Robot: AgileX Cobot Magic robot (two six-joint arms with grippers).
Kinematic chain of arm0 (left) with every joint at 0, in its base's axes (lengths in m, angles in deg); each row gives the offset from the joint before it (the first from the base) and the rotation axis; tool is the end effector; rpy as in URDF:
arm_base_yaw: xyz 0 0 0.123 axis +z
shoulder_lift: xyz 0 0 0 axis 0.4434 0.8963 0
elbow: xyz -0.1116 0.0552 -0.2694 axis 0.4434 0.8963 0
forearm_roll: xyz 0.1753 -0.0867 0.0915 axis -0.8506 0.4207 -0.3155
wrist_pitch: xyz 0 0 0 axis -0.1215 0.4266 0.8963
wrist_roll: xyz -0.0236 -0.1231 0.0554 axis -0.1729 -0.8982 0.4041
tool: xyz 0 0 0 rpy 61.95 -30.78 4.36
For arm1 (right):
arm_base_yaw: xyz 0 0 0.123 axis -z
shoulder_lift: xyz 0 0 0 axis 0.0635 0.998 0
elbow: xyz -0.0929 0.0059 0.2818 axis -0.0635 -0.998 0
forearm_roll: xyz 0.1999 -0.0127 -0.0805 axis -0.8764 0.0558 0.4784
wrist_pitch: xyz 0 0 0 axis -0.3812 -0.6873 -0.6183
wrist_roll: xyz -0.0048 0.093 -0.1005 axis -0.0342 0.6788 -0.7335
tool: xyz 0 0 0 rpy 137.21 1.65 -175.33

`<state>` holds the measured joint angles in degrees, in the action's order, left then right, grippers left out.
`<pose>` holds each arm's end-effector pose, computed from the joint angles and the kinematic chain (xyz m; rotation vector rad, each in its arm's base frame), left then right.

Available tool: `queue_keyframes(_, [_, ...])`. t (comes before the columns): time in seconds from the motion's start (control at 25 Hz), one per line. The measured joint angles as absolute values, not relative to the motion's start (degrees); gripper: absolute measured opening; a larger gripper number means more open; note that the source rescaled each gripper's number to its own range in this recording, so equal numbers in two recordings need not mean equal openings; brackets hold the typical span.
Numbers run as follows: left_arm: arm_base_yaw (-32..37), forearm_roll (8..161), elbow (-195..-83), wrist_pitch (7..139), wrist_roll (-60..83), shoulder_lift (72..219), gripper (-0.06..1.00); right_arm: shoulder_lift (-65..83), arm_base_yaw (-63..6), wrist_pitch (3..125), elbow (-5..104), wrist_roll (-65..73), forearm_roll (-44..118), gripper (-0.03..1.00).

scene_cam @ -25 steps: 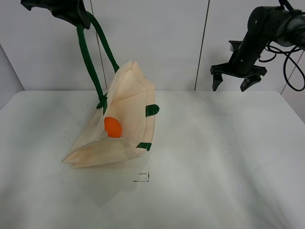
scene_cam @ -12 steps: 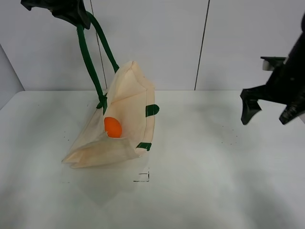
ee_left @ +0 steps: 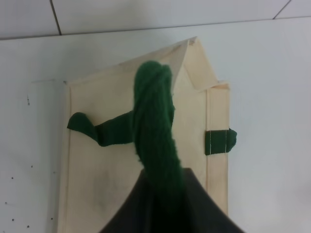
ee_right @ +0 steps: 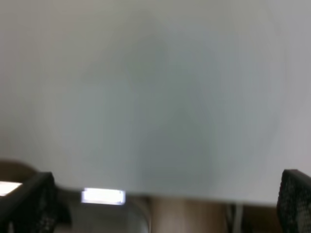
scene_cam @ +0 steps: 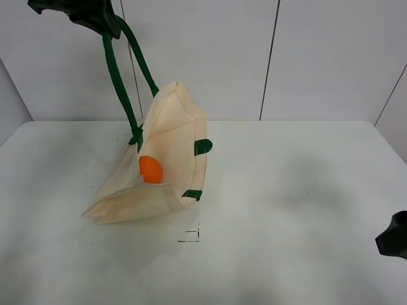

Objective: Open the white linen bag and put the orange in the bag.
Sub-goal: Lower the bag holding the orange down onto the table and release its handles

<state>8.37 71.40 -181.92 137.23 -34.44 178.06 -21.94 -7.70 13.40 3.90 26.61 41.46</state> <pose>0.3796 -0.1243 0.4023 0.1249 2.3857 -0.2619 0.0854 0.0129 0.2426 -0.0808 2.6679 0.0964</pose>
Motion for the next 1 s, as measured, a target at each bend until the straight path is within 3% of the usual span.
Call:
queue_keyframes(0.36, [8.4,71.4,-181.9,137.2,-34.4,178.1,0.0,-51.9,-7.7,15.3,-2.4,27.0,43.5,1.0])
queue_keyframes(0.68, [8.4,71.4,-181.9,137.2,-33.7,178.1,0.0,-57.4,-7.6,15.2,-2.4,27.0,43.7,1.0])
queue_keyframes(1.0, [8.4,71.4,-181.9,137.2,-33.6,178.1,0.0,-60.4,-3.1,15.2,-2.4,27.0,43.4,1.0])
